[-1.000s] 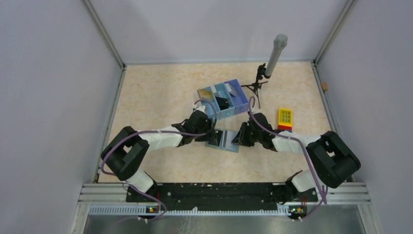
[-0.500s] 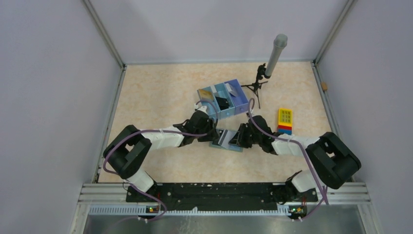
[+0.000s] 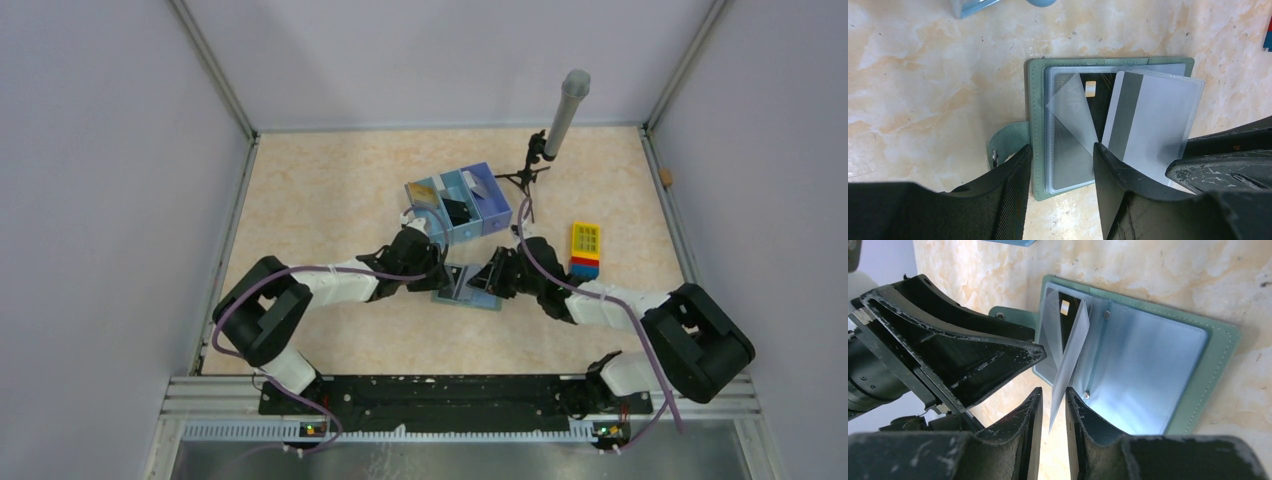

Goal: Put the credit cards into the card holder
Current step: Turn over the card slot in the card holder.

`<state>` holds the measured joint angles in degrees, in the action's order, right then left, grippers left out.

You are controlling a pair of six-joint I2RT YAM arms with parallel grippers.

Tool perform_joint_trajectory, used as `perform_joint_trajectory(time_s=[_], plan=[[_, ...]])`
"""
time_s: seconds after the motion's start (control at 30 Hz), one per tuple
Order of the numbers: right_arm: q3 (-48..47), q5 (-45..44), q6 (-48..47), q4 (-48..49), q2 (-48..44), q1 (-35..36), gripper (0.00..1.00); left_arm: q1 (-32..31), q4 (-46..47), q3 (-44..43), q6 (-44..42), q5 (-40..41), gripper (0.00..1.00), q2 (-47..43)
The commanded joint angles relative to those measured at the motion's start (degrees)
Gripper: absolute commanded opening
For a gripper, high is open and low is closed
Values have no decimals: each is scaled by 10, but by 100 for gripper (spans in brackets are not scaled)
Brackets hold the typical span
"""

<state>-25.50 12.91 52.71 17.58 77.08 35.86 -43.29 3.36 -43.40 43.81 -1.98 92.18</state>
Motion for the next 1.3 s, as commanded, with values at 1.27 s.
perform_joint_trajectory(time_s=[1.27], plan=[[-135, -126, -95, -74, 59, 115, 45, -13, 28, 114, 31, 39, 61, -115]])
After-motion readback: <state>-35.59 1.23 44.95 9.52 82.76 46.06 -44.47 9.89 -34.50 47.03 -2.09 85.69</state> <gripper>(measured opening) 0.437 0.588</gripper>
